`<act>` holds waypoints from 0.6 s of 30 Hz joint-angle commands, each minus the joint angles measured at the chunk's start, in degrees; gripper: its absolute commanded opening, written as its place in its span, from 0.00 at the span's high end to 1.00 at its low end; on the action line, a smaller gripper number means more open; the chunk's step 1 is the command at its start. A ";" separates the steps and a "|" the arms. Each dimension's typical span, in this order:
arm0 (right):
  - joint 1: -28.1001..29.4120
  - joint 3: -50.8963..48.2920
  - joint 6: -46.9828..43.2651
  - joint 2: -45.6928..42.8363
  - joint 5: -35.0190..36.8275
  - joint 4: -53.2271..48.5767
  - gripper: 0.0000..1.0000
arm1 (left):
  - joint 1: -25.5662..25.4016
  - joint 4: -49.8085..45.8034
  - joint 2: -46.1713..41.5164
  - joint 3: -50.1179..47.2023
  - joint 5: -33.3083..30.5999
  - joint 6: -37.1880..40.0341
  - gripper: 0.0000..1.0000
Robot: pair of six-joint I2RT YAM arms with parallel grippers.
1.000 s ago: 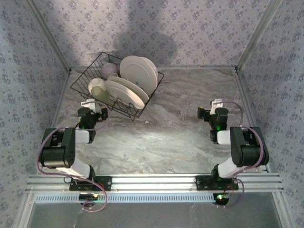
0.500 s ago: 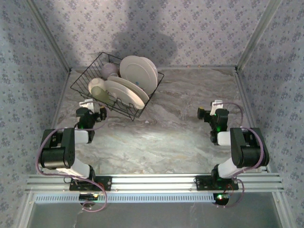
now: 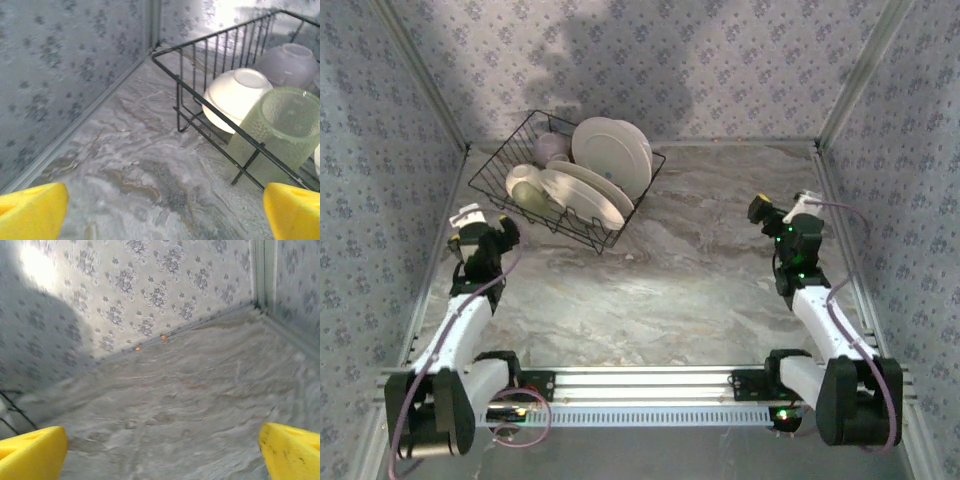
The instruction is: Unload the mixed dishes from the dish rack
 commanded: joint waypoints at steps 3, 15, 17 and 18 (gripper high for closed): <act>-6.45 -0.02 23.59 0.27 -16.97 -1.21 0.00 | -1.24 -25.48 -3.07 10.14 -2.56 -11.22 0.01; 0.86 8.43 13.66 1.81 -11.81 -20.99 0.00 | -13.24 -52.87 7.19 29.40 4.83 -23.09 0.01; 3.60 9.14 11.19 0.83 -9.55 -22.90 0.00 | -15.74 -55.75 10.79 32.25 4.69 -26.06 0.01; 5.30 9.51 10.00 0.09 -7.86 -23.89 0.00 | -16.73 -56.28 12.50 33.02 5.16 -28.15 0.05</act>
